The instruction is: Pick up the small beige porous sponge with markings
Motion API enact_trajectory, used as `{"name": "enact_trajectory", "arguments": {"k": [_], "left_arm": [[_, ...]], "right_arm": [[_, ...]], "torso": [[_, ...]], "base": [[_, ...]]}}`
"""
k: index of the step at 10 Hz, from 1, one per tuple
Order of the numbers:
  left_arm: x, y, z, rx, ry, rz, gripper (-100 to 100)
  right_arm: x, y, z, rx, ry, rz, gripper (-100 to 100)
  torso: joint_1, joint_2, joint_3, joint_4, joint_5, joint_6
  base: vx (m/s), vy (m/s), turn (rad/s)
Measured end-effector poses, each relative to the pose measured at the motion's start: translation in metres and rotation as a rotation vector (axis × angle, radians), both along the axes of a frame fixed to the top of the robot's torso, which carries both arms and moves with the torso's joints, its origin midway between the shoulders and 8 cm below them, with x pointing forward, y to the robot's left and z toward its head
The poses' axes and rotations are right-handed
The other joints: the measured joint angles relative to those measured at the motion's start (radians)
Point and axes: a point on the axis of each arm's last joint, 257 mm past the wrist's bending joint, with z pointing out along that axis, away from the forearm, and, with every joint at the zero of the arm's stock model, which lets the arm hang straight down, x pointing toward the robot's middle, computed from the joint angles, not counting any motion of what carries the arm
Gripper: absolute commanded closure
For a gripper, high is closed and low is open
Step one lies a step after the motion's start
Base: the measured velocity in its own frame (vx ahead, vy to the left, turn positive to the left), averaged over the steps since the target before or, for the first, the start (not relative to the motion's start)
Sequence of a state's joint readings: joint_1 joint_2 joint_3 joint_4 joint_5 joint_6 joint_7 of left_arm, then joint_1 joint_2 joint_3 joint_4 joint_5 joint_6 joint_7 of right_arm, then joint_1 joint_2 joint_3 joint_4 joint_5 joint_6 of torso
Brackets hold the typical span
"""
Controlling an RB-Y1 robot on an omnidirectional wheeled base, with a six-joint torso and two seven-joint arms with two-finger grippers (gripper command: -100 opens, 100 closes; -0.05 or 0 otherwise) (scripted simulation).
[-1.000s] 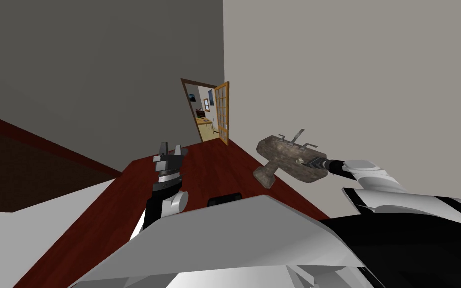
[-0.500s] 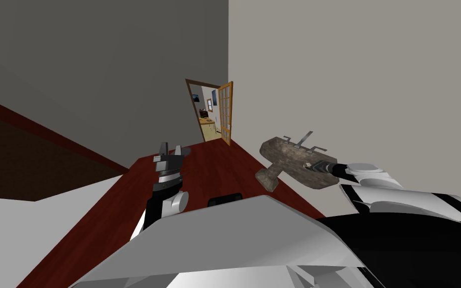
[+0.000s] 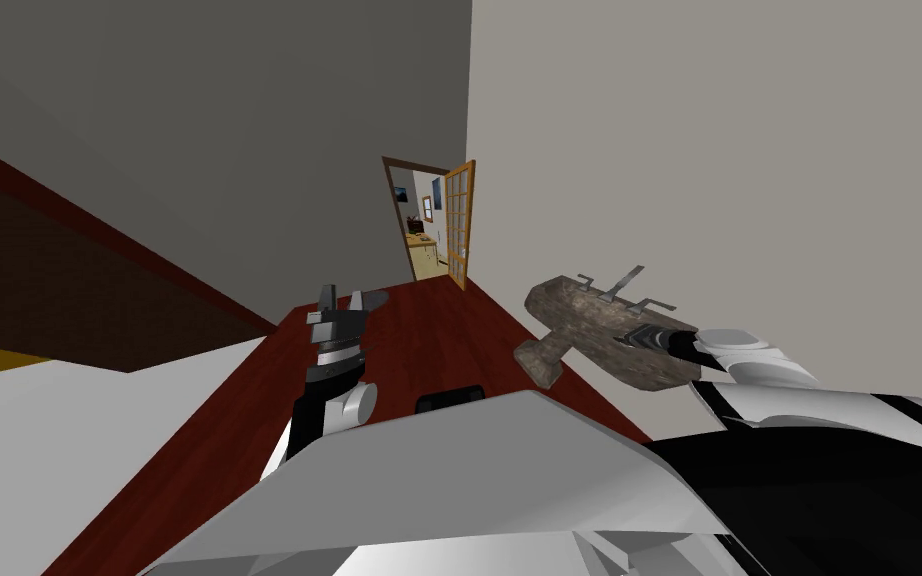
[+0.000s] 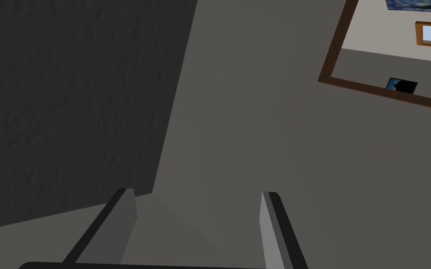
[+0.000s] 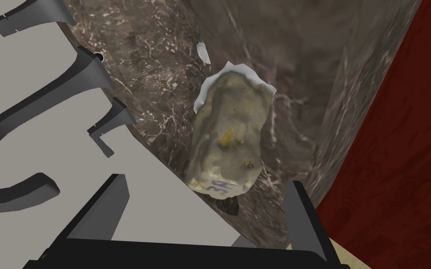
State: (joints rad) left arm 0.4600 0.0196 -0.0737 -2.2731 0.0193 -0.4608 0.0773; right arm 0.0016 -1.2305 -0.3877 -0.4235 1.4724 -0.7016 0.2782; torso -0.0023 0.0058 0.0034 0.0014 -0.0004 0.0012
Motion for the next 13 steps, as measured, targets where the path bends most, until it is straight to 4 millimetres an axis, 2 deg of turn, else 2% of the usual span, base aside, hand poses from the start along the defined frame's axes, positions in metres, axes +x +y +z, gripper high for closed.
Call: {"name": "enact_trajectory", "arguments": {"k": [2, 3, 4, 6, 7, 8, 10, 11, 13], "left_arm": [[0.000, 0.000, 0.000, 0.000, 0.000, 0.000, 0], [0.000, 0.000, 0.000, 0.000, 0.000, 0.000, 0], [0.000, 0.000, 0.000, 0.000, 0.000, 0.000, 0], [0.000, 0.000, 0.000, 0.000, 0.000, 0.000, 0], [0.000, 0.000, 0.000, 0.000, 0.000, 0.000, 0], [0.000, 0.000, 0.000, 0.000, 0.000, 0.000, 0], [0.000, 0.000, 0.000, 0.000, 0.000, 0.000, 0], [0.000, 0.000, 0.000, 0.000, 0.000, 0.000, 0], [0.000, 0.000, 0.000, 0.000, 0.000, 0.000, 0]], "right_arm": [[0.001, 0.001, -0.002, 0.010, -0.013, -0.004, -100], [-0.010, -0.002, -0.003, -0.003, 0.006, -0.010, -100], [-0.012, -0.004, -0.004, -0.005, 0.005, -0.023, -100], [-0.010, -0.004, -0.004, 0.009, -0.014, -0.030, -100], [-0.018, -0.011, 0.000, -0.002, -0.005, -0.047, -100], [-0.024, -0.009, -0.005, -0.008, 0.014, -0.042, -100], [-0.021, -0.009, -0.006, 0.011, -0.017, -0.062, -100], [-0.030, -0.014, -0.004, -0.001, -0.005, -0.076, -100], [-0.035, -0.015, -0.008, 0.003, -0.001, -0.090, -100]], "torso": [[0.002, -0.003, -0.001, -0.001, 0.000, 0.000], [0.001, -0.001, 0.000, 0.000, 0.000, -0.001], [0.001, 0.000, 0.000, 0.000, 0.000, 0.000], [0.001, -0.003, -0.001, -0.001, 0.000, 0.001], [0.000, -0.002, -0.001, 0.000, 0.000, -0.001], [0.000, 0.000, 0.000, 0.000, 0.000, 0.001], [0.002, -0.002, -0.001, 0.000, 0.000, 0.001], [0.002, -0.001, -0.001, 0.000, 0.001, -0.001], [0.001, -0.001, 0.000, 0.000, 0.000, 0.001]], "base": [[-0.037, -0.008, 0.122], [-0.082, -0.017, 0.212], [-0.040, -0.013, 0.003], [-0.031, -0.021, 0.121], [-0.079, -0.034, 0.205], [-0.047, -0.008, -0.033], [-0.040, 0.001, 0.141], [-0.079, -0.027, 0.185], [-0.025, -0.006, -0.033]]}}
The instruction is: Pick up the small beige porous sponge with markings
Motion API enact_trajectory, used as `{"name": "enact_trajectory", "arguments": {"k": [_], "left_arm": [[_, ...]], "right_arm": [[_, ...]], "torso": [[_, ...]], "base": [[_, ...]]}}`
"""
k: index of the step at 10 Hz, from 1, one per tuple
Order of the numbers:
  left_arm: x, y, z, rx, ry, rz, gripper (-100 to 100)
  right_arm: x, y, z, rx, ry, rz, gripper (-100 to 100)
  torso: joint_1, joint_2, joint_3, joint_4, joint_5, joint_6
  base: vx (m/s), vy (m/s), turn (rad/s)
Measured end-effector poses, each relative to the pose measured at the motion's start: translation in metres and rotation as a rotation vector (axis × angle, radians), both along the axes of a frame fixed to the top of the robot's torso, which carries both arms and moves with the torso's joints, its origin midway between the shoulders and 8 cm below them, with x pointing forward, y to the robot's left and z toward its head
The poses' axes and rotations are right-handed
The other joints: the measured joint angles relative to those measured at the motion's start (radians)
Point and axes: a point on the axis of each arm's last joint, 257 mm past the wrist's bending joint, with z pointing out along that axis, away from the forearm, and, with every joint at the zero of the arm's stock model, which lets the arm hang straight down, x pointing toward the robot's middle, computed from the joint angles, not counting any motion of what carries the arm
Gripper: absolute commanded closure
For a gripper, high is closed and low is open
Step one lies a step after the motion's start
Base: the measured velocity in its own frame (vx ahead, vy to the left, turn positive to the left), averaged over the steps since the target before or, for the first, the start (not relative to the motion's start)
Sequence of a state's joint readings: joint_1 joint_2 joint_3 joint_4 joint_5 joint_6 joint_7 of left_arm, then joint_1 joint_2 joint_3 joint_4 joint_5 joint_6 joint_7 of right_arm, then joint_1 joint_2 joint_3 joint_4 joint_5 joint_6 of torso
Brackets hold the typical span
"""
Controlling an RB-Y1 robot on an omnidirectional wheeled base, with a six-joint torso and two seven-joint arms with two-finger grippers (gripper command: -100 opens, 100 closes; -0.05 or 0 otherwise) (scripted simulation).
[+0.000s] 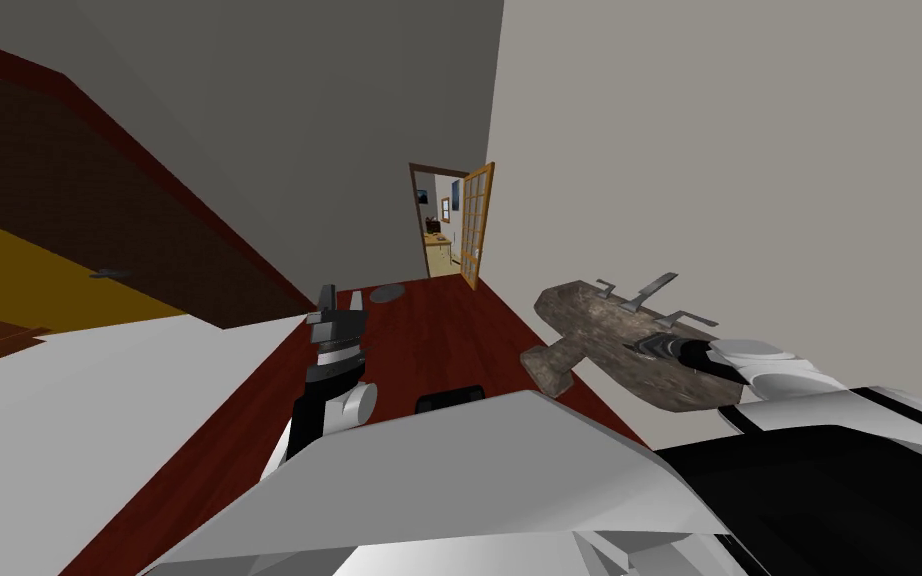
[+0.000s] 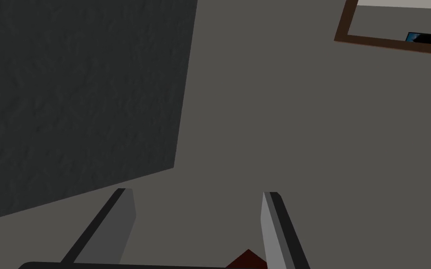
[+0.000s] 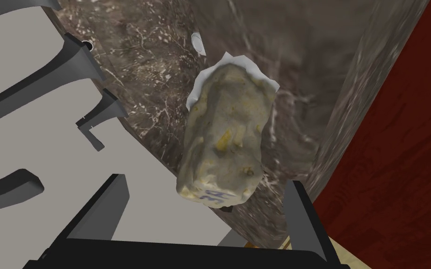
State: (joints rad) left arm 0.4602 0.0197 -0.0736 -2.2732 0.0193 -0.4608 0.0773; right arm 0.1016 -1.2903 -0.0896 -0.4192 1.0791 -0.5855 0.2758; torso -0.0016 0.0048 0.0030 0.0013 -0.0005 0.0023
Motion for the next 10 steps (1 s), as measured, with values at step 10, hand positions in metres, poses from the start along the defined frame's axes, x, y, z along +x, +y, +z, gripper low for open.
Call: {"name": "enact_trajectory", "arguments": {"k": [10], "left_arm": [[0.000, 0.000, 0.000, 0.000, 0.000, 0.000, 0]], "right_arm": [[-0.030, -0.011, -0.005, 0.014, -0.015, -0.090, -100]], "torso": [[0.001, -0.002, -0.001, 0.000, 0.000, 0.000]], "base": [[-0.048, -0.006, 0.116]]}}
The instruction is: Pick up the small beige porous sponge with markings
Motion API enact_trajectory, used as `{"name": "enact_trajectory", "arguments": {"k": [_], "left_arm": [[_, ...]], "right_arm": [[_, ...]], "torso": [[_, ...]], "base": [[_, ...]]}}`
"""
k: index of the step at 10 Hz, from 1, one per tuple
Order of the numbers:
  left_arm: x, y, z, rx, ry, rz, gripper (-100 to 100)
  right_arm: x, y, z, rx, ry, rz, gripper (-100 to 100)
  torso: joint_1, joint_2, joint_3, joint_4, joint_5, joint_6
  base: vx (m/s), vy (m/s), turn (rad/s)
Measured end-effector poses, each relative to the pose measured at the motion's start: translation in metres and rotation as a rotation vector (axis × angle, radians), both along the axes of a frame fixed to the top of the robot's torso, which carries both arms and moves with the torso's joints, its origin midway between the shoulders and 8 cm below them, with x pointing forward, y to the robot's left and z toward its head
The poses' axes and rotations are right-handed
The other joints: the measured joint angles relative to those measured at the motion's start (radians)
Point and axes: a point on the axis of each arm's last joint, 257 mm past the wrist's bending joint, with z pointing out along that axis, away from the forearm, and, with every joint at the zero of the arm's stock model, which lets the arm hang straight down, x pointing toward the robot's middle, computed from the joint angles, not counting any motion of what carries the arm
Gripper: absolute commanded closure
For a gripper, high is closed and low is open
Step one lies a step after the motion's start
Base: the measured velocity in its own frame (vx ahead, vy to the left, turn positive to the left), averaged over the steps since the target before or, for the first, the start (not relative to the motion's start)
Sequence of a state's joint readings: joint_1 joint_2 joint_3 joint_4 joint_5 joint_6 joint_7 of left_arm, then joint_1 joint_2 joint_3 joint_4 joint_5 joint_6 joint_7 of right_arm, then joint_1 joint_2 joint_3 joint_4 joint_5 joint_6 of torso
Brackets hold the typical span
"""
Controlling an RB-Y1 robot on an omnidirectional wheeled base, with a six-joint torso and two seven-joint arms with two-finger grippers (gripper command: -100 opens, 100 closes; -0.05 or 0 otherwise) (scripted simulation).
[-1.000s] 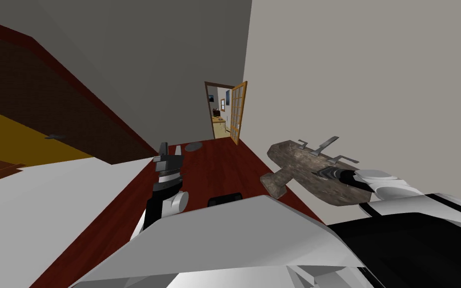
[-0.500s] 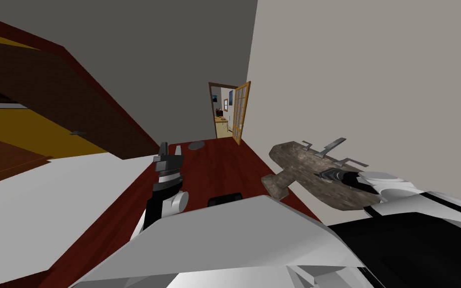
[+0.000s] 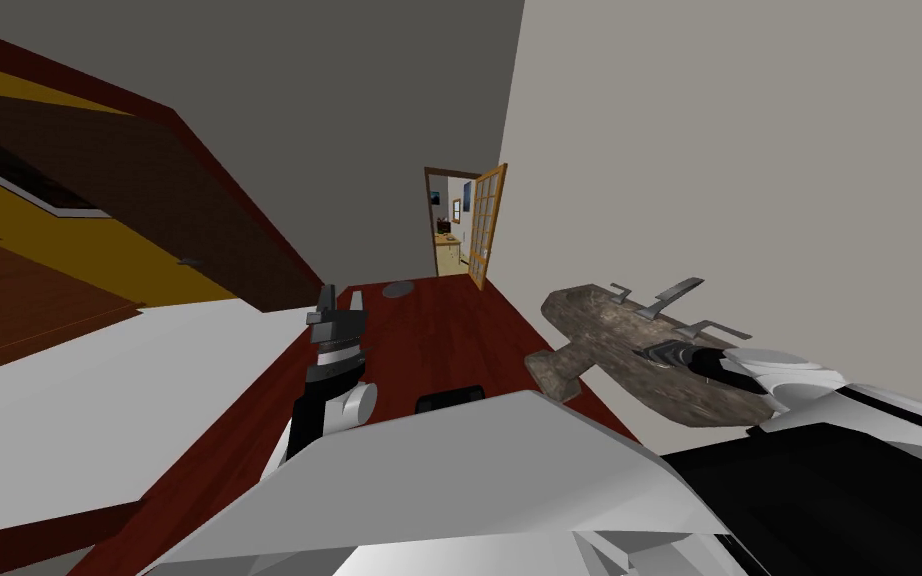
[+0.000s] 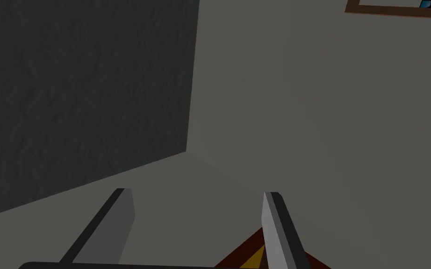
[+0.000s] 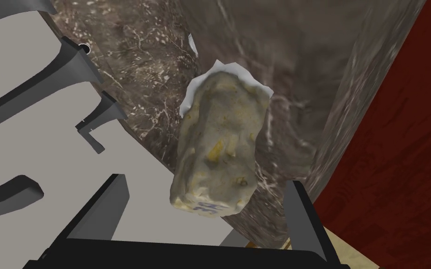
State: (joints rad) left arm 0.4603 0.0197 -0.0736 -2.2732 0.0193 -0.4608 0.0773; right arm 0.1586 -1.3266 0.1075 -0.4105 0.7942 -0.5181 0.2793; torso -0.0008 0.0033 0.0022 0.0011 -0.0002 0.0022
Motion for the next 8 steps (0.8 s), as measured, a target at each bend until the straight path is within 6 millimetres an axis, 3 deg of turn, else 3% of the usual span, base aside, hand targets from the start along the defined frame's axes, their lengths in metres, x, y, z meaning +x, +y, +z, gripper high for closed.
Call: {"name": "enact_trajectory", "arguments": {"k": [2, 4, 5, 6, 8], "left_arm": [[0.000, 0.000, 0.000, 0.000, 0.000, 0.000, 0], [0.000, 0.000, 0.000, 0.000, 0.000, 0.000, 0], [0.000, 0.000, 0.000, 0.000, 0.000, 0.000, 0], [0.000, 0.000, 0.000, 0.000, 0.000, 0.000, 0], [0.000, 0.000, 0.000, 0.000, 0.000, 0.000, 0]], "right_arm": [[-0.018, -0.008, -0.001, -0.016, 0.025, -0.030, -100], [-0.021, -0.006, -0.003, -0.002, 0.014, -0.045, -100], [-0.019, -0.006, -0.002, 0.005, -0.006, -0.055, -100], [-0.030, -0.013, -0.002, -0.007, 0.004, -0.080, -100], [-0.040, -0.013, -0.004, -0.007, 0.025, -0.092, -100]], "torso": [[0.000, 0.002, 0.001, 0.000, 0.000, 0.000], [-0.001, 0.000, 0.000, 0.000, 0.000, 0.000], [0.000, -0.002, -0.001, 0.000, 0.000, 0.000], [0.000, 0.001, 0.000, 0.000, 0.000, -0.002], [0.000, 0.002, 0.001, 0.000, 0.000, 0.001]], "base": [[-0.064, -0.012, 0.100], [-0.001, -0.005, -0.027], [-0.072, -0.002, 0.369], [-0.085, -0.007, 0.162], [-0.023, -0.001, -0.050]]}}
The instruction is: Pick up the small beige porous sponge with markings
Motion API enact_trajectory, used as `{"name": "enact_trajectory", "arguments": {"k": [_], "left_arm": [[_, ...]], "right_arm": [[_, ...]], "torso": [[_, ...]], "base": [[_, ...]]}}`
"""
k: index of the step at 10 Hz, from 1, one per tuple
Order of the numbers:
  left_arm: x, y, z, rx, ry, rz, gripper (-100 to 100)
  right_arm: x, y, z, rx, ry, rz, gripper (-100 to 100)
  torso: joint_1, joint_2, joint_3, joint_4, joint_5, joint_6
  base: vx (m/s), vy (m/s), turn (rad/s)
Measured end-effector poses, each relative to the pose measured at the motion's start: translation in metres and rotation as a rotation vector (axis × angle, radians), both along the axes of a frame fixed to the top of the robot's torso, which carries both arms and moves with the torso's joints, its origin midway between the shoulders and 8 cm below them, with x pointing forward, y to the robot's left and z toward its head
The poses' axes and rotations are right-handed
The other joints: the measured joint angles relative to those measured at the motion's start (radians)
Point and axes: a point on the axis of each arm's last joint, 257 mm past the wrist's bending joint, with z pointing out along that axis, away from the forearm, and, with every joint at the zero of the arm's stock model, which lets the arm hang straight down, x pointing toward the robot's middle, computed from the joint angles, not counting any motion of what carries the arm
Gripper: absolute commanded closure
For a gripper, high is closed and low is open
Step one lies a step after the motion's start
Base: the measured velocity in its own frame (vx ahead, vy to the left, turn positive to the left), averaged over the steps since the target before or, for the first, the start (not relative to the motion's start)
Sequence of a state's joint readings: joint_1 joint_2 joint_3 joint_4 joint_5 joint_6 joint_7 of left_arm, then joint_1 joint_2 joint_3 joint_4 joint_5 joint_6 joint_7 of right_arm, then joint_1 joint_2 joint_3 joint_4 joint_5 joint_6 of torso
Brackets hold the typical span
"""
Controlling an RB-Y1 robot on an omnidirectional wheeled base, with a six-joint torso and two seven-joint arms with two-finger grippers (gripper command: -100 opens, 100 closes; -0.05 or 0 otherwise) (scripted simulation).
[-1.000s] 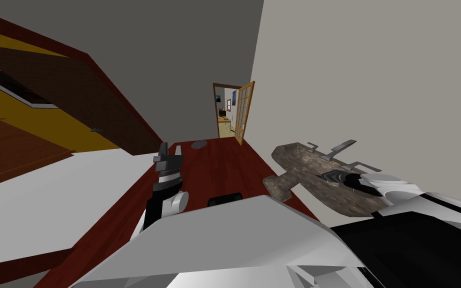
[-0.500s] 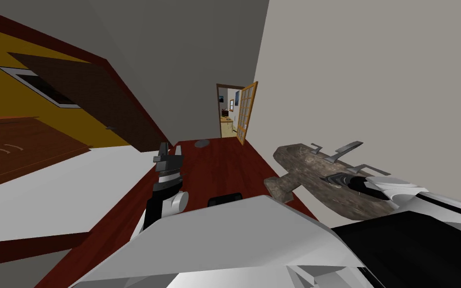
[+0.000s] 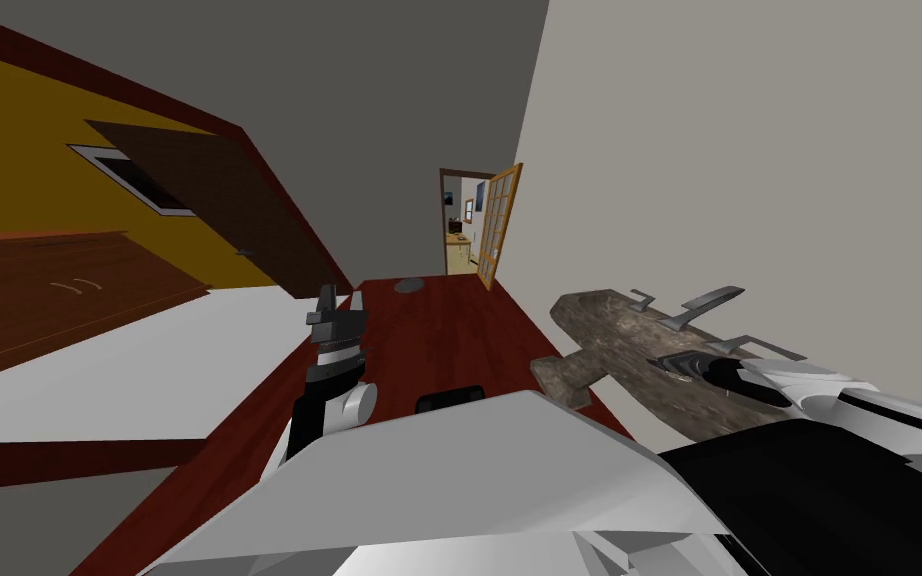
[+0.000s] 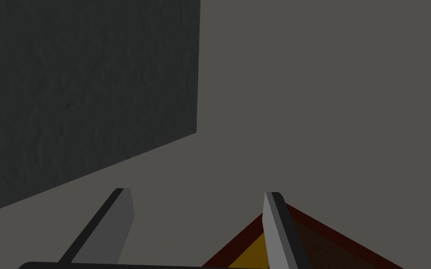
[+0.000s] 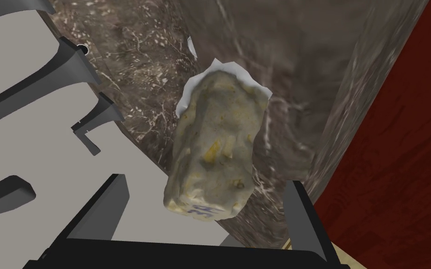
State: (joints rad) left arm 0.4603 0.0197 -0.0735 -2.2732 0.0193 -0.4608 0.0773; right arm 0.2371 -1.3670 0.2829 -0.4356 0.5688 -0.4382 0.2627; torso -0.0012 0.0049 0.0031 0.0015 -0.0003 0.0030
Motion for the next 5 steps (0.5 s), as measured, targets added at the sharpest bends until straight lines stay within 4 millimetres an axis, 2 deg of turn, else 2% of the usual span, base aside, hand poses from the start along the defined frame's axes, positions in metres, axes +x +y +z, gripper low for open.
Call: {"name": "enact_trajectory", "arguments": {"k": [1, 3, 5], "left_arm": [[0.000, 0.000, 0.000, 0.000, 0.000, 0.000, 0], [0.000, 0.000, 0.000, 0.000, 0.000, 0.000, 0], [0.000, 0.000, 0.000, 0.000, 0.000, 0.000, 0]], "right_arm": [[0.000, -0.001, 0.001, 0.007, -0.021, -0.016, -100], [-0.021, -0.010, 0.002, -0.015, 0.012, -0.046, -100], [-0.027, -0.010, 0.000, -0.006, 0.005, -0.066, -100]], "torso": [[0.000, -0.002, -0.001, 0.000, 0.000, -0.001], [0.000, 0.002, 0.001, 0.000, 0.000, 0.000], [0.000, -0.002, -0.001, 0.000, 0.000, -0.001]], "base": [[-0.072, 0.001, 0.543], [-0.064, -0.002, -0.053], [0.000, 0.001, 0.006]]}}
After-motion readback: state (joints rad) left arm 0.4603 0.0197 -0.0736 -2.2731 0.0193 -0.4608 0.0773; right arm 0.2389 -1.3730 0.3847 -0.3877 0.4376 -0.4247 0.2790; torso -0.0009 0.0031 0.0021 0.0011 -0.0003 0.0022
